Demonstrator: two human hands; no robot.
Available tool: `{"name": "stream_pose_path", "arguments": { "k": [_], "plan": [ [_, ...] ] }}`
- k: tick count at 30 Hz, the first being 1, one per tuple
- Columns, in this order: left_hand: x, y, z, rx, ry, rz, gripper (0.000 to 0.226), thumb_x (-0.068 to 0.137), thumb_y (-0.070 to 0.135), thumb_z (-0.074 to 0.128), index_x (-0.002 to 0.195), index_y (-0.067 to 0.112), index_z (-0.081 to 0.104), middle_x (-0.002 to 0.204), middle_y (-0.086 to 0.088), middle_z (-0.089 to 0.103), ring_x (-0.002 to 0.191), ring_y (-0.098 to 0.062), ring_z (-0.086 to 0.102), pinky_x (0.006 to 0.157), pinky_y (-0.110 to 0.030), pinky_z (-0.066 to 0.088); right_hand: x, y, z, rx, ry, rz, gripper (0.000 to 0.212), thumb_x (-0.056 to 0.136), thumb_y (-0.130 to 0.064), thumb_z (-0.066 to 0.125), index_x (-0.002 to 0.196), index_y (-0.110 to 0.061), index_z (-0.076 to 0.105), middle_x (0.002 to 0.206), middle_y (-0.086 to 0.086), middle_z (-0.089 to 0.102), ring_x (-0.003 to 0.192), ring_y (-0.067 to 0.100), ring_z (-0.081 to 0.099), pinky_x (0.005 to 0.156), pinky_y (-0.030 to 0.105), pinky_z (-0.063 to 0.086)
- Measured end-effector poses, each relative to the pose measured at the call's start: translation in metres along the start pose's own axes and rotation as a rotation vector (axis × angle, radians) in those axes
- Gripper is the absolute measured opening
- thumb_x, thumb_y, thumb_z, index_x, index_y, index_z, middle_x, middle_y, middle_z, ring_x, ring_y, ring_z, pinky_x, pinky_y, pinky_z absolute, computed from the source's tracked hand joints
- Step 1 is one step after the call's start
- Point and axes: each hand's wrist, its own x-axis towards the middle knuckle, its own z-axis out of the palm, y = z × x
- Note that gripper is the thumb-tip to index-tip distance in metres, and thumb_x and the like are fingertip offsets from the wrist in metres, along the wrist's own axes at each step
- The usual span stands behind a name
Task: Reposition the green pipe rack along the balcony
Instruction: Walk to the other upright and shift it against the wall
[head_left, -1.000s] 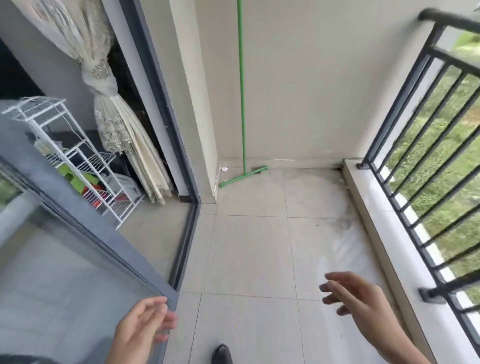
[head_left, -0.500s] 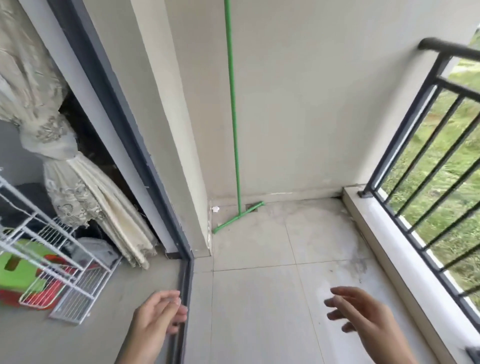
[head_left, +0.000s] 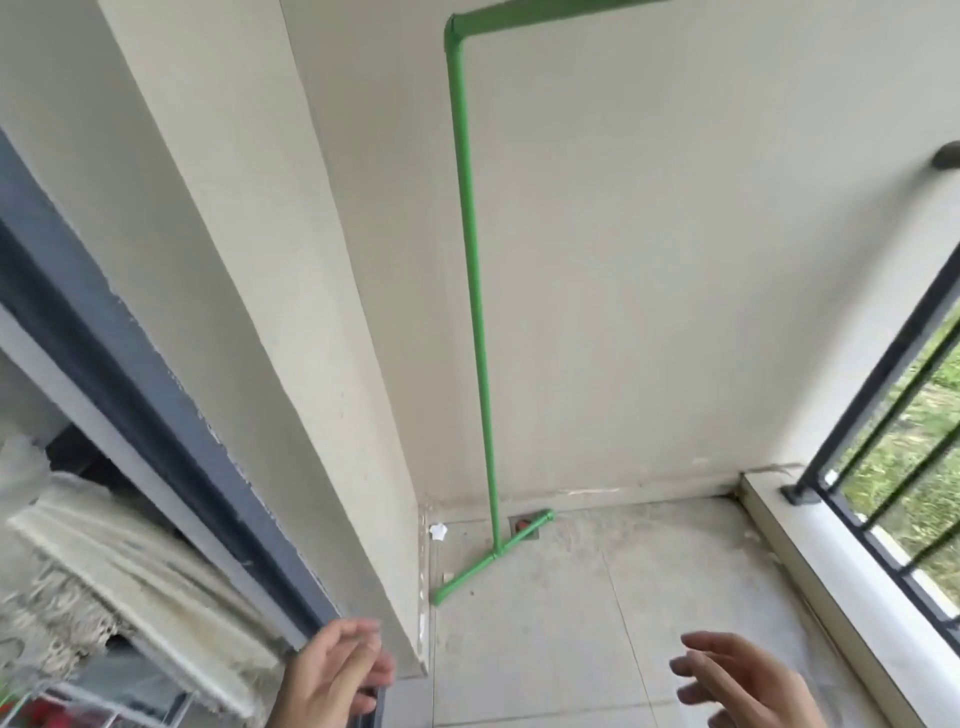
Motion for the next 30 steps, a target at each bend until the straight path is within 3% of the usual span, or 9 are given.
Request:
{"name": "stream_pose_path", "arguments": {
  "k": [4,13,17,20,23,26,30],
  "plan": [
    [0.080,0.050,0.019,0.027,-0.021,0.082,0.013,0.088,0.012,0.058,0.099,0.010,0.064,0.082,-0.009,0.076,0.078,-0.028,0.072,0.073,-0.048,0.055,0.086,-0.053,0.018,-0.032,-0.050,-0.061,0.010,0.088,-0.001,0.066,0.091,-0.009,0.071,0.075,0.004,0.080,0.065,0.020,0.075,0.057,0.035,0.052],
    [0.251,0.185,0.062,-0.048,-0.021,0.313,0.012,0.091,0.016,0.055,0.098,0.010,0.063,0.085,-0.016,0.071,0.084,-0.029,0.070,0.067,-0.034,0.053,0.232,-0.154,0.063,-0.108,-0.102,-0.188,0.012,0.090,-0.008,0.063,0.094,-0.018,0.069,0.082,0.003,0.080,0.070,0.016,0.075,0.059,0.030,0.051],
    [0.341,0.258,0.079,-0.066,-0.068,0.452,0.018,0.092,0.019,0.052,0.104,0.007,0.059,0.095,-0.012,0.065,0.089,-0.025,0.063,0.073,-0.036,0.050,0.310,-0.198,0.105,-0.204,-0.122,-0.248,0.014,0.089,-0.014,0.064,0.103,-0.015,0.067,0.085,0.007,0.077,0.070,0.013,0.075,0.058,0.026,0.050],
    [0.401,0.315,0.094,-0.039,-0.101,0.543,0.031,0.095,0.028,0.046,0.121,0.014,0.052,0.110,-0.005,0.057,0.098,-0.020,0.057,0.086,-0.036,0.047,0.376,-0.231,0.148,-0.302,-0.109,-0.272,0.026,0.086,-0.022,0.064,0.111,-0.014,0.065,0.085,0.001,0.074,0.071,0.015,0.074,0.061,0.032,0.053],
    [0.448,0.363,0.116,0.003,-0.184,0.629,0.042,0.096,0.037,0.039,0.135,0.021,0.043,0.113,0.004,0.051,0.103,-0.014,0.054,0.093,-0.034,0.043,0.430,-0.264,0.189,-0.392,-0.073,-0.279,0.043,0.086,-0.029,0.063,0.127,-0.020,0.055,0.113,0.001,0.070,0.088,0.021,0.071,0.079,0.034,0.053],
    [0.477,0.390,0.138,0.061,-0.307,0.662,0.022,0.097,0.037,0.035,0.106,0.019,0.046,0.098,-0.009,0.049,0.084,-0.019,0.050,0.077,-0.032,0.045,0.468,-0.291,0.221,-0.469,-0.076,-0.263,0.056,0.088,-0.031,0.061,0.139,-0.020,0.040,0.133,0.007,0.058,0.113,0.028,0.060,0.089,0.035,0.046],
    [0.493,0.398,0.156,0.073,-0.388,0.672,0.016,0.096,0.035,0.039,0.089,0.021,0.042,0.081,-0.009,0.059,0.078,-0.028,0.063,0.089,-0.051,0.051,0.504,-0.305,0.235,-0.488,-0.050,-0.205,0.035,0.081,-0.037,0.062,0.108,-0.015,0.055,0.100,0.008,0.069,0.094,0.032,0.065,0.079,0.041,0.054]
  ]
}}
